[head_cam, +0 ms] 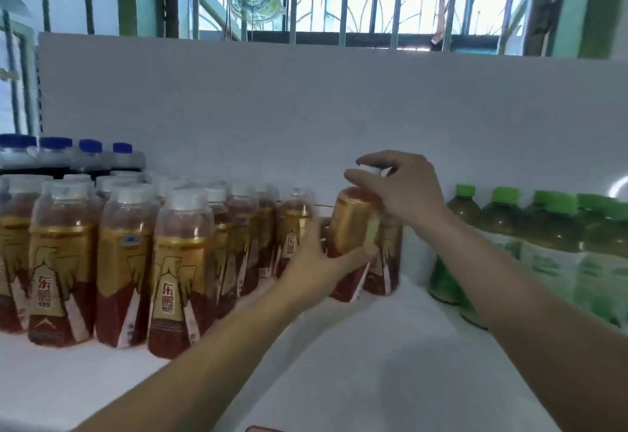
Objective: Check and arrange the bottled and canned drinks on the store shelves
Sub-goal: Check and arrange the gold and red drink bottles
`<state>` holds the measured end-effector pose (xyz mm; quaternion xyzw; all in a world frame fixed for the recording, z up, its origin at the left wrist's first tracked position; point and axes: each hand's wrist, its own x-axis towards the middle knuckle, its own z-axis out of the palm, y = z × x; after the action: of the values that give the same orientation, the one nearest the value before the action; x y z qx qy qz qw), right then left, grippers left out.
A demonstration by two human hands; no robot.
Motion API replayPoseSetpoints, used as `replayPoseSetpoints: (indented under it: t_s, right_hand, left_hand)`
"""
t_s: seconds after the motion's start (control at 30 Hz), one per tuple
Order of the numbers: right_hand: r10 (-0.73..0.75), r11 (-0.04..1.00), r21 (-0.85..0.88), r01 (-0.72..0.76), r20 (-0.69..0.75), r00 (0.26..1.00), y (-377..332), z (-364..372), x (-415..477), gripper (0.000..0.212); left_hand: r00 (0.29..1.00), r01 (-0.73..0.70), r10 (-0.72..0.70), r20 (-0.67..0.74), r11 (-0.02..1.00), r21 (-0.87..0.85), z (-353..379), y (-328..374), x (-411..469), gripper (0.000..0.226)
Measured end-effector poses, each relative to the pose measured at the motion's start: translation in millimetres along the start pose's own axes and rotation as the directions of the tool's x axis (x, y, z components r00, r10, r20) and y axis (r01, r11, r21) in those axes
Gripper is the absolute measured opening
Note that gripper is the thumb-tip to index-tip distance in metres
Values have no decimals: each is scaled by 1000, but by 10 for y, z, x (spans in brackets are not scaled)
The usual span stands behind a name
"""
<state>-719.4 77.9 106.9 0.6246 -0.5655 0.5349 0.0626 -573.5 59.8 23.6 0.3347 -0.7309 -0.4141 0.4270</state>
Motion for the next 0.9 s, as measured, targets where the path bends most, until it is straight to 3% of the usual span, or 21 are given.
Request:
replayPoseSetpoints:
  t_s: [0.17,0.23,0.33,0.4,0.43,0.57,0.73,0.8,0.9]
  right_hand:
    - [-31,999,31,33,-74,997,96,-345,-61,32]
    - [100,967,238,-86,-48,994,249,-435,-125,37]
    - [249,730,579,-362,268,931,566,-426,-339,57]
    - [208,565,648,-511,487,848,726,-387,-507,78]
    - [184,535,645,-545,541,821,754,-378,-566,82]
    - [254,634,622,-460,394,883,768,-370,-626,50]
    - [368,665,623,-411,206,907,778,-352,-652,45]
    - [364,676,607,-417,217,906,760,-342,-657,51]
    - [287,604,640,-475,382,879,791,-323,-663,78]
  left_hand:
    - [990,61,-25,135,961,-269,459,87,57,74]
    - [980,96,-29,196,935,-341,587,130,66,76]
    - [960,208,-81,270,849,-485,682,111,34,58]
    - [936,292,-129,328,805,-517,683,39,4,51]
    - [925,304,-124,359,809,-503,679,-19,-9,49]
    - [916,293,-80,392,802,-520,760,-138,-88,51]
    - [950,144,-22,313,917,-373,867,-138,-100,63]
    - [956,126,-13,293,919,-373,882,-159,-121,62]
    - [961,192,-54,270,832,-520,864,-160,-114,58]
